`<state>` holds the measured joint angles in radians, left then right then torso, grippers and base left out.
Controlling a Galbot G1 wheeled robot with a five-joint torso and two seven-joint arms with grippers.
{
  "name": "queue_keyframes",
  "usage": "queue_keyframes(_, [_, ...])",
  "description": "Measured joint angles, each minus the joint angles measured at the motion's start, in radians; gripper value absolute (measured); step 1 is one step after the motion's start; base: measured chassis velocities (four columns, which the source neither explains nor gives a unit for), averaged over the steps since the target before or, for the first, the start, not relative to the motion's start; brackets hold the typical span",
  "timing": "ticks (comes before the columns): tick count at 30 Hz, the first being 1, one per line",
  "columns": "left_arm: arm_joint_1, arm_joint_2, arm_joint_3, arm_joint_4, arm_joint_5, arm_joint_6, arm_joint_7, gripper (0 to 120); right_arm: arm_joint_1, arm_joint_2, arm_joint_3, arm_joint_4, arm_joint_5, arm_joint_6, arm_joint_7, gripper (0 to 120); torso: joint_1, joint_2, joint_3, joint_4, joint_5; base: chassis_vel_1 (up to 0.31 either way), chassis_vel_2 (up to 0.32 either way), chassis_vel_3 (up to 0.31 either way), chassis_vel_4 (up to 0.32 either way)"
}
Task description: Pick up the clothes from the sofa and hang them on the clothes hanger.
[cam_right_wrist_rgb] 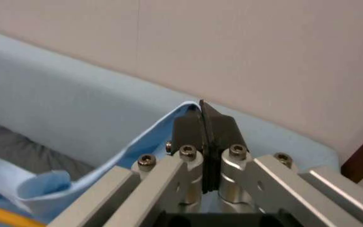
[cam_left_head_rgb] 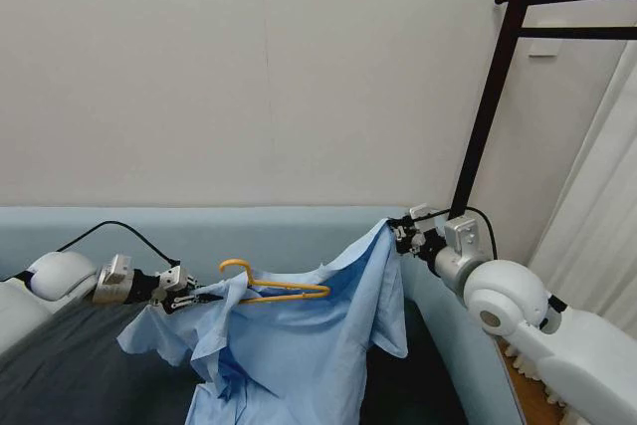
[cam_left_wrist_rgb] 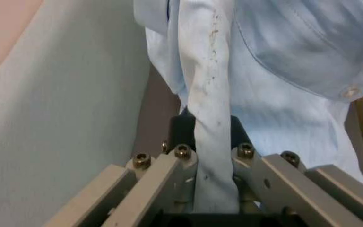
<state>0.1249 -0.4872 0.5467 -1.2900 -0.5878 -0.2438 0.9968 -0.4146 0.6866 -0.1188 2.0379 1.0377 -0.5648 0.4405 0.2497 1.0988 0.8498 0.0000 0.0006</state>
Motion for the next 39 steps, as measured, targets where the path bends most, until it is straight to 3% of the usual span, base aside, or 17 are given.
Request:
queue_keyframes(12, [-0.025,-0.119,0.024,0.044,-0.008,0.07,-0.168,1,0.012,-0.041,0.026,0.181,0.138,-0.017,0.054,0,0.0,0.0,0.0,-0.0005,-0.0001,0.0,0.0,0.0,0.0])
queue_keyframes(20, [-0.059,-0.097,-0.004,0.033,-0.119,0.106,-0.209,1,-0.029,-0.028,-0.01,0.318,0.157,-0.004,0.038,0,0.0,0.0,0.0,0.0002,0.0001,0.0,0.0,0.0,0.0])
queue_keyframes(25, [-0.154,-0.089,0.024,0.041,-0.193,0.116,-0.212,1,-0.116,-0.025,-0.007,0.362,0.11,0.011,0.011,0,0.0,0.0,0.0,0.0001,0.0,0.0,0.0,0.0,0.0])
queue_keyframes(30, [-0.287,-0.071,0.098,0.023,-0.26,0.126,-0.209,1,-0.218,-0.019,-0.006,0.357,0.002,0.046,-0.043,0,0.0,0.0,0.0,-0.0004,-0.0001,0.0,0.0,0.0,0.0])
queue_keyframes(34, [-0.484,-0.064,0.262,0.016,-0.314,0.128,-0.188,1,-0.29,0.017,-0.025,0.326,-0.126,0.076,-0.088,0,0.0,0.0,0.0,-0.0002,0.0,0.0,0.0,0.0,0.0])
queue_keyframes(39, [-0.639,-0.084,0.371,0.023,-0.341,0.128,-0.178,1,-0.31,0.04,-0.039,0.285,-0.222,0.105,-0.12,0,0.0,0.0,0.0,-0.0002,0.0001,0.0,0.0,0.0,0.0])
